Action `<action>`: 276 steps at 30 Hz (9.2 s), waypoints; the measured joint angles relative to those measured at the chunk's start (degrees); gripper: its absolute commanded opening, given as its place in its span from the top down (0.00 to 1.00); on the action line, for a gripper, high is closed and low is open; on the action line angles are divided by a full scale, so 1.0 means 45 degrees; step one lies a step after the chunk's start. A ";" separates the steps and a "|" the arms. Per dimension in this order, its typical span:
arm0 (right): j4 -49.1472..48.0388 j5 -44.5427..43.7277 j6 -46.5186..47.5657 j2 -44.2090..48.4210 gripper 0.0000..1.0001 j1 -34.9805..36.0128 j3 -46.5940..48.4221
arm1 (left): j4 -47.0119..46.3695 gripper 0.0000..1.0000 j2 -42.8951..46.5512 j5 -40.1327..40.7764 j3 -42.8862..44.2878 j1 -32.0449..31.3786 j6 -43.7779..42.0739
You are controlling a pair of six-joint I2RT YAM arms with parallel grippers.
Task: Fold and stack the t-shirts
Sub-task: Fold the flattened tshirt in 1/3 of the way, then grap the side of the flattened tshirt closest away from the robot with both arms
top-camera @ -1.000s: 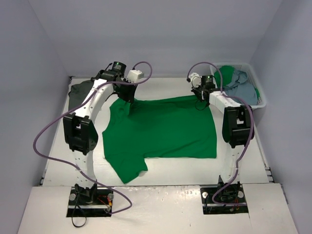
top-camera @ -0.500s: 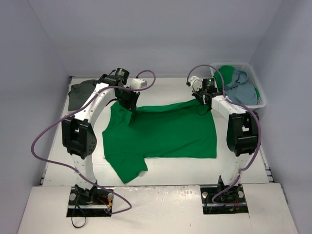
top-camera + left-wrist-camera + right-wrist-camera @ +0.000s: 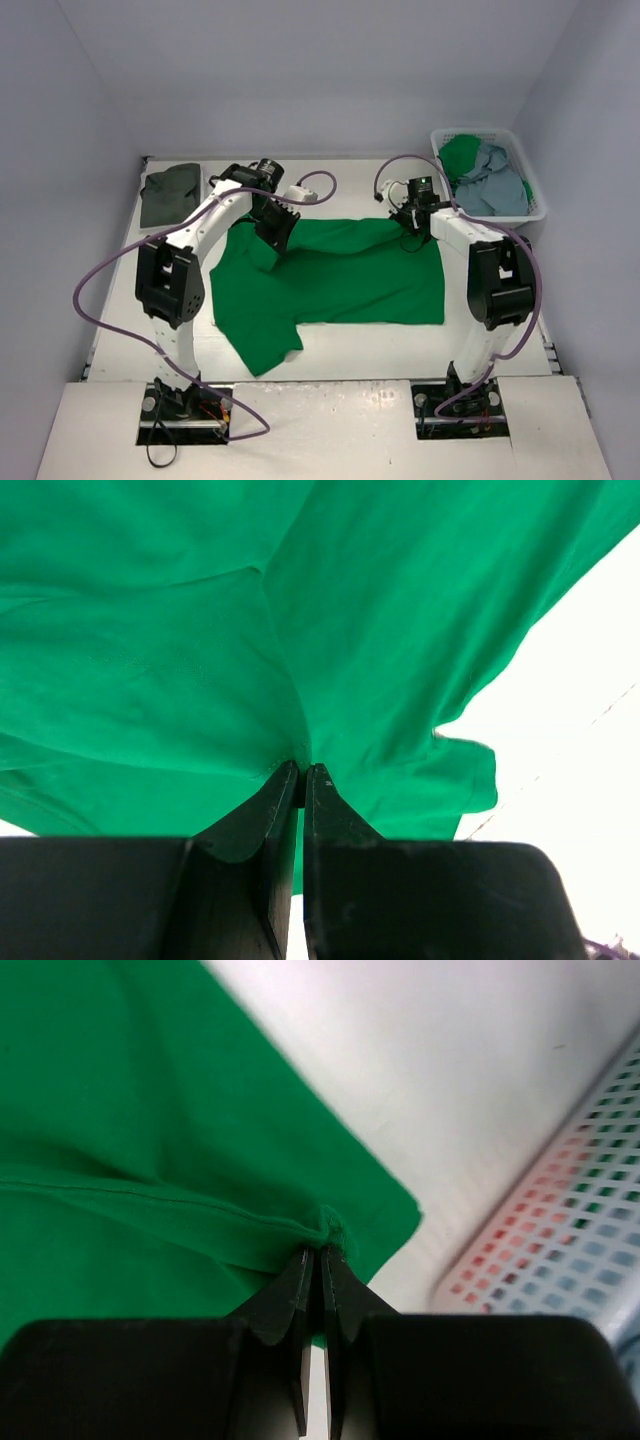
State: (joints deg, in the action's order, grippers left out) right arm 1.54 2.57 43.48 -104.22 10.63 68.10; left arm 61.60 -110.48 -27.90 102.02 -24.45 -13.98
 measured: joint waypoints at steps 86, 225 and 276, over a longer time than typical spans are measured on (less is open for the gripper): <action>0.3162 0.0729 -0.1948 0.3230 1.00 0.0665 -0.0199 | 0.0355 0.59 -0.1991 0.1423 0.0141 0.1817 0.0243; 0.5192 -0.0233 0.0369 0.6688 0.44 0.2317 -0.6135 | -0.2769 0.62 0.8272 0.3487 -1.0224 -0.1268 -0.2064; 0.5309 -0.0617 0.0918 0.3657 1.00 0.2317 -0.5455 | -0.4877 0.30 0.5581 0.2671 -1.1982 -0.2963 -0.3332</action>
State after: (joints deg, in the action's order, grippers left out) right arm 25.43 -0.21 47.62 -87.77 21.06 43.55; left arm 39.66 -85.36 -15.88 48.10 -37.78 -28.97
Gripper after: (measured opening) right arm 0.008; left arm 0.693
